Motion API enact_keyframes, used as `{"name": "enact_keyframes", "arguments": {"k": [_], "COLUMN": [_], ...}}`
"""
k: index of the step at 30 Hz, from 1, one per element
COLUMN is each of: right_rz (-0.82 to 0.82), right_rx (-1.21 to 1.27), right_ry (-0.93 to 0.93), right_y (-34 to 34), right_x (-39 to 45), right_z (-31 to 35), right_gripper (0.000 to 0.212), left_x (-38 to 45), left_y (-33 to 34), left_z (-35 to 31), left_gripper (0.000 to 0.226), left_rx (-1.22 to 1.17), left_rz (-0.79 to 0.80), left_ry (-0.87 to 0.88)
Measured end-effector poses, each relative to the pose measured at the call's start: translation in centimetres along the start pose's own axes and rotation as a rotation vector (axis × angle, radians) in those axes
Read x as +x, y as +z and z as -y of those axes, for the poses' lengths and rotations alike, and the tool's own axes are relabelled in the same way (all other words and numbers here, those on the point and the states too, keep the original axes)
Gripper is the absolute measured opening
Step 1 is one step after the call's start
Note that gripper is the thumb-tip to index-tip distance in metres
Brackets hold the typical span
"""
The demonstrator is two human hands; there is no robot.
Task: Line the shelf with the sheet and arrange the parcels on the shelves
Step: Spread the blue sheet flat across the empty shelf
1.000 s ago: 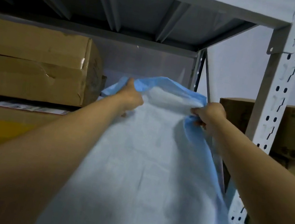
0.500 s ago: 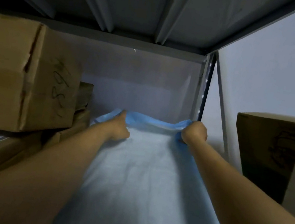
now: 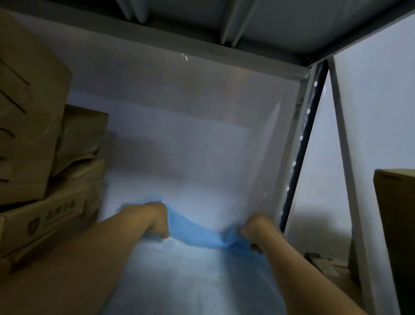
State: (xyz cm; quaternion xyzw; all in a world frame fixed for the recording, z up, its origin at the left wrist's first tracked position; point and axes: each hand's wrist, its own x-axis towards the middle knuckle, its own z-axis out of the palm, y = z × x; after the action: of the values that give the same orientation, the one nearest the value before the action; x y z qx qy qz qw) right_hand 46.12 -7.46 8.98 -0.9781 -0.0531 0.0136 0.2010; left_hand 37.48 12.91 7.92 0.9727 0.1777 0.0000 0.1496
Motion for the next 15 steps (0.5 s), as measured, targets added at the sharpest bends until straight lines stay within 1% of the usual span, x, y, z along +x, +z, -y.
{"name": "enact_keyframes", "arguments": {"k": [2,3,4,5,6,7,8,9,10,11,13,15], "right_rz": [-0.013,-0.020,-0.012,0.045,0.125,0.222,0.271,0.275,0.238,0.197,0.130,0.105], "right_rx": [0.020,0.084,0.197,0.274,0.299,0.215,0.085,-0.102,-0.295,-0.467,-0.617,-0.664], "right_ry": [0.022,-0.008,-0.080,-0.151,-0.226,-0.285,-0.337,-0.375,-0.408,-0.413,-0.405,-0.379], "right_y": [0.6,0.9,1.1,1.3,1.7,2.0,2.3,2.5,2.7,2.8,3.0,3.2], "right_x": [1.5,2.0,2.1,2.0,1.8,1.4,1.5,1.6,1.8,1.9,2.2,2.3], "right_z": [-0.2,-0.1,0.1,0.2,0.4,0.5,0.5,0.5,0.3,-0.1,-0.6,-0.8], "right_gripper": [0.021,0.022,0.027,0.033,0.037,0.038,0.036,0.033,0.032,0.035,0.041,0.051], "left_x": [0.1,0.6,1.3,1.9,2.4,2.8,2.9,3.3,3.4,3.6,4.2,4.6], "left_y": [-0.1,-0.1,0.1,0.4,0.5,0.7,0.7,0.9,1.1,1.3,1.8,2.4], "left_z": [-0.1,0.0,0.2,0.4,0.5,0.5,0.5,0.6,0.6,0.9,1.8,2.8], "left_gripper": [0.052,0.049,0.042,0.034,0.027,0.022,0.017,0.013,0.007,0.009,0.033,0.050], "left_rx": [-0.084,-0.136,-0.257,-0.377,-0.476,-0.527,-0.491,-0.445,-0.385,-0.315,-0.228,-0.164], "left_rz": [-0.096,-0.143,-0.196,-0.234,-0.252,-0.258,-0.245,-0.219,-0.185,-0.153,-0.148,-0.120], "left_ry": [-0.029,-0.040,-0.029,-0.016,0.011,0.040,0.061,0.081,0.098,0.111,0.097,0.044]}}
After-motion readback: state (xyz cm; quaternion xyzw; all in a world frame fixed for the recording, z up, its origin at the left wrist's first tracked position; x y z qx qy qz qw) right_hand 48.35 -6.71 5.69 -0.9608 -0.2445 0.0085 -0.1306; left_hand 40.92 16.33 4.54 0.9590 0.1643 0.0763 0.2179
